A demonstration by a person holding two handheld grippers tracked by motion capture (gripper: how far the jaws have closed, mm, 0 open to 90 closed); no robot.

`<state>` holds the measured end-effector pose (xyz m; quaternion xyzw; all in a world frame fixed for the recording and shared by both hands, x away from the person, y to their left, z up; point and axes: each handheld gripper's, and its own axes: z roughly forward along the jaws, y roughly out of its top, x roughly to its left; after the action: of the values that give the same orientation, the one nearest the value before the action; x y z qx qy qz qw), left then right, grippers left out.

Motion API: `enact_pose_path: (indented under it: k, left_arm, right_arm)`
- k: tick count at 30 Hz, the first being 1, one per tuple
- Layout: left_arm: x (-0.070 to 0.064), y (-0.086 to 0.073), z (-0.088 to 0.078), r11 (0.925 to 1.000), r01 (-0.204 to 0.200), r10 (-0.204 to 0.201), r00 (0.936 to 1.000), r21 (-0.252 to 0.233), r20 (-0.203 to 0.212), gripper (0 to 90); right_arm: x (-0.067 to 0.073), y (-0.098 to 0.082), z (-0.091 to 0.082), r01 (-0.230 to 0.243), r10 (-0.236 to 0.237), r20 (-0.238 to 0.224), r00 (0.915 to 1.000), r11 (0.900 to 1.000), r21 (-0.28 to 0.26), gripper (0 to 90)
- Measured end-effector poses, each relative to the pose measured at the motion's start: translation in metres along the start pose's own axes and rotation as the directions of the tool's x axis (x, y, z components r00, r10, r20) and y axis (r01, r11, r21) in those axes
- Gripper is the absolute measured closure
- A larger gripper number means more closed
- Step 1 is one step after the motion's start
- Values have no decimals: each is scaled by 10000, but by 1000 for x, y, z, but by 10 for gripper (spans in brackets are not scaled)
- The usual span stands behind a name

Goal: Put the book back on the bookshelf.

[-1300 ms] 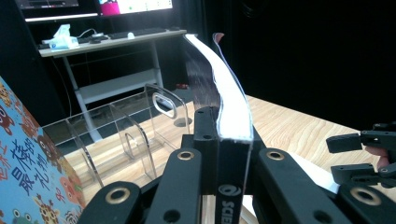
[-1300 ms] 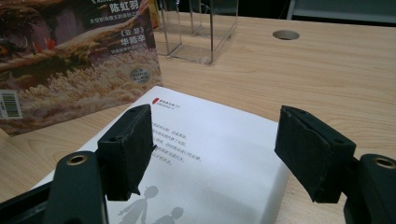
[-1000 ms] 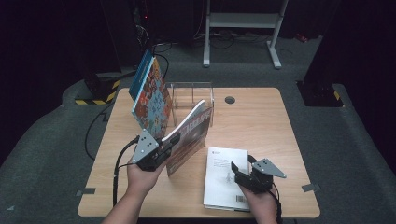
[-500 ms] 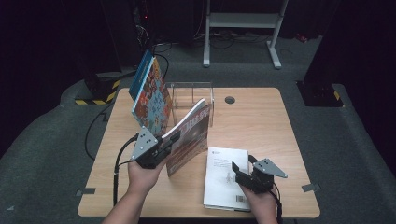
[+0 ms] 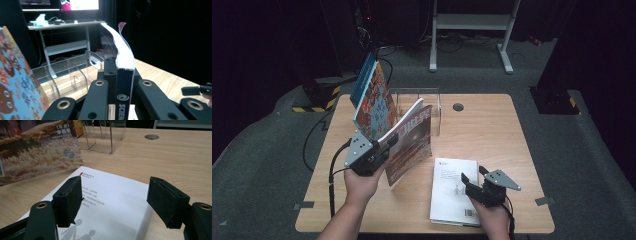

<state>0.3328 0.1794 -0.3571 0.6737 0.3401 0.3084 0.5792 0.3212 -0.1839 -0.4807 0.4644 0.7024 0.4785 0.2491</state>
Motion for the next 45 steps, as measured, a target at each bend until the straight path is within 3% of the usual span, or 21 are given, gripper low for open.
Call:
enact_pose_path:
  k: [15,24,31,45]
  left_arm:
    - [19,6,-1,9997,232,-237,9947,-58,-1005,839]
    - [25,12,0,9994,346,-346,9842,-26,-1739,839]
    - [23,17,7,9997,260,-257,9747,-17,-2220,839]
    - [31,26,27,9991,343,-399,9637,-257,-2641,839]
  right_arm:
    - [-2,0,1,185,-185,54,9998,9998,-20,279]
    - [-1,2,3,495,-494,91,9987,9988,-36,281]
    - [-1,5,0,437,-437,-3,9990,9987,-248,282]
    - [-1,6,-3,520,-518,66,9986,9982,-311,286]
